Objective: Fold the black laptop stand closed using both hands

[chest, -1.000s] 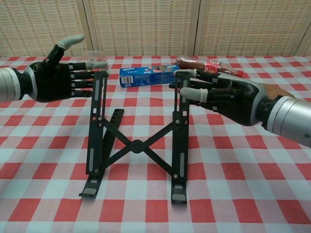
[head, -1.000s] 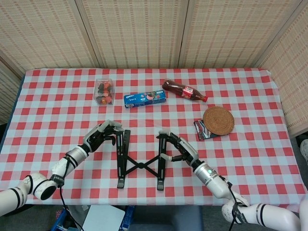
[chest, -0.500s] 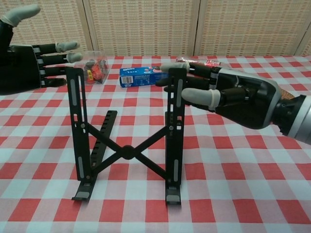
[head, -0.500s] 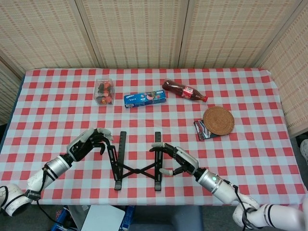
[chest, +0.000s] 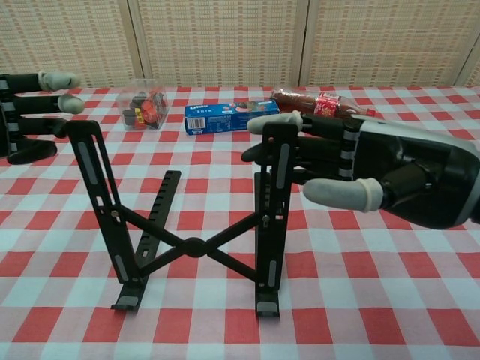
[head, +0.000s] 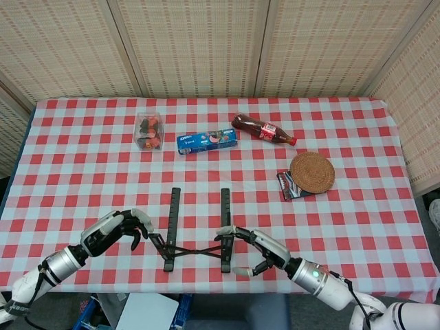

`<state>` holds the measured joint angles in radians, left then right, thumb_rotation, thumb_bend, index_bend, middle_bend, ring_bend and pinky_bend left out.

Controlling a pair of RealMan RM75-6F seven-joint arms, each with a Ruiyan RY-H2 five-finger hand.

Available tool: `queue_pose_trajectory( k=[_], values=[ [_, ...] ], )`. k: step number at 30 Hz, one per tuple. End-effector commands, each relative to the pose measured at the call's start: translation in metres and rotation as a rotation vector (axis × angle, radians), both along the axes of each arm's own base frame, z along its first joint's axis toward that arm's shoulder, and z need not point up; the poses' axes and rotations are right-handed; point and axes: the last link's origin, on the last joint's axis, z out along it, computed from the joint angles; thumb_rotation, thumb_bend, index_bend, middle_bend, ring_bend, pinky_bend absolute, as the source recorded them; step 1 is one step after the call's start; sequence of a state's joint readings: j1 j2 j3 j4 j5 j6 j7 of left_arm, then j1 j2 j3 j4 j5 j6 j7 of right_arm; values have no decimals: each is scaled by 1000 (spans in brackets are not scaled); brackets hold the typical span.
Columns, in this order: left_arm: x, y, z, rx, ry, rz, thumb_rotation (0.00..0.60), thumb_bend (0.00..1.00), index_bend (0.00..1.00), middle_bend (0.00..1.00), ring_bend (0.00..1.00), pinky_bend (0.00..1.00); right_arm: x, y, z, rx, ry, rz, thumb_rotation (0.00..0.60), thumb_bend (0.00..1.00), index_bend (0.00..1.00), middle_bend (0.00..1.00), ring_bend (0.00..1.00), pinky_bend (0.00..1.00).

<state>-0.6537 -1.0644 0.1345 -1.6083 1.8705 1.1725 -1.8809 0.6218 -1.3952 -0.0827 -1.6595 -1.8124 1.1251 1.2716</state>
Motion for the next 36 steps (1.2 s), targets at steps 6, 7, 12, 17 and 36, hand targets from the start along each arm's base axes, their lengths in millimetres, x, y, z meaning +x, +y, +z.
queue_pose_trajectory(
  k=[6,7,12,17,36],
  values=[
    [1,-12,2,-13,13,-48,245,206,374,421,447,641,3,1,2,-29,16,18,600,243,170,221,81,79],
    [1,-12,2,-16,16,-52,246,206,373,421,447,640,4,1,2,-34,17,19,600,242,170,221,81,79],
    [0,-16,1,-23,33,-70,243,206,372,421,446,641,9,-4,-2,-41,21,22,600,243,170,222,81,79],
    [-3,-19,1,-34,36,-66,240,206,372,421,446,641,16,-8,-11,-24,21,28,600,243,170,222,81,78],
    [2,-24,1,-44,30,-77,230,206,371,421,446,640,10,4,-42,70,37,-3,600,249,169,221,81,79]
  ],
)
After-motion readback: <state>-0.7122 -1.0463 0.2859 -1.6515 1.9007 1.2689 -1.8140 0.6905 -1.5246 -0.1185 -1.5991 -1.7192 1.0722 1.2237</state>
